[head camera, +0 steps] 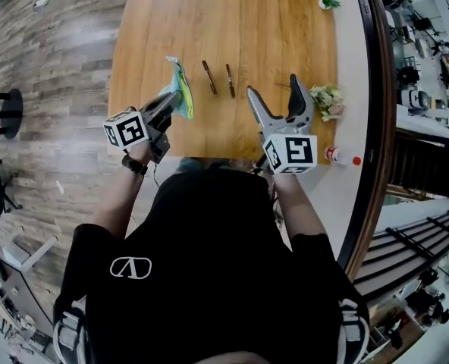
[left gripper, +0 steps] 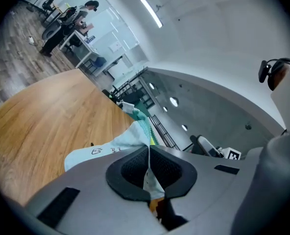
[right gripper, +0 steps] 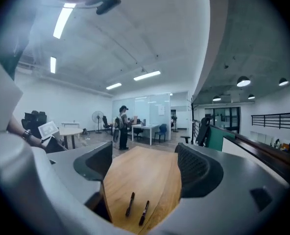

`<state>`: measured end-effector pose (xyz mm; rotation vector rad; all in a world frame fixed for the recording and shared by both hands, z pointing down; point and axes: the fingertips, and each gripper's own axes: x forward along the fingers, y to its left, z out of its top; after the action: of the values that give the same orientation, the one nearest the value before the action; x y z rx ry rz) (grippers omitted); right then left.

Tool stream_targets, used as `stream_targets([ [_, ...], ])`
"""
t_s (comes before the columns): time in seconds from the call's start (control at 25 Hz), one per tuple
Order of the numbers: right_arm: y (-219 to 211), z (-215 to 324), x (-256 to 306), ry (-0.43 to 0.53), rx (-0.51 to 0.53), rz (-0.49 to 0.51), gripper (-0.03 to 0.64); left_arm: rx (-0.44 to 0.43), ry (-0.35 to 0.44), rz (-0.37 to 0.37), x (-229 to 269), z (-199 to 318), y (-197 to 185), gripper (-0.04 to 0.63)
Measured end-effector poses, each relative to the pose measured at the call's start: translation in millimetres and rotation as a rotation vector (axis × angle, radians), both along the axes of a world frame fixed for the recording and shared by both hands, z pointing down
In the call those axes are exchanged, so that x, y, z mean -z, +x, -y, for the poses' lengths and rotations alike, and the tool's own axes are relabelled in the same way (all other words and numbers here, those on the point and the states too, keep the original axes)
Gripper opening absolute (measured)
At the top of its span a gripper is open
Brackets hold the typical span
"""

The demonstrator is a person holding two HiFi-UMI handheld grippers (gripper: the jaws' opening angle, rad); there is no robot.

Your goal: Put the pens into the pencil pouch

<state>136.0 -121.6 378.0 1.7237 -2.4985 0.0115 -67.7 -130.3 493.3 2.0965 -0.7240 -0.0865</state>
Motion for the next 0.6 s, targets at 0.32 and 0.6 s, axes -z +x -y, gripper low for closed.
stream_targets([
  [0.32, -31, 96, -137, -0.507, 0.087, -0.087, 0.334, 0.035, -0.029, 0.013, -15, -7, -28, 0.009],
  [0.6, -30, 133, -283, -0.874, 0.09, -0.115, 0.261, 0.057, -0.078, 0.014, -39, -22, -41, 0.009],
])
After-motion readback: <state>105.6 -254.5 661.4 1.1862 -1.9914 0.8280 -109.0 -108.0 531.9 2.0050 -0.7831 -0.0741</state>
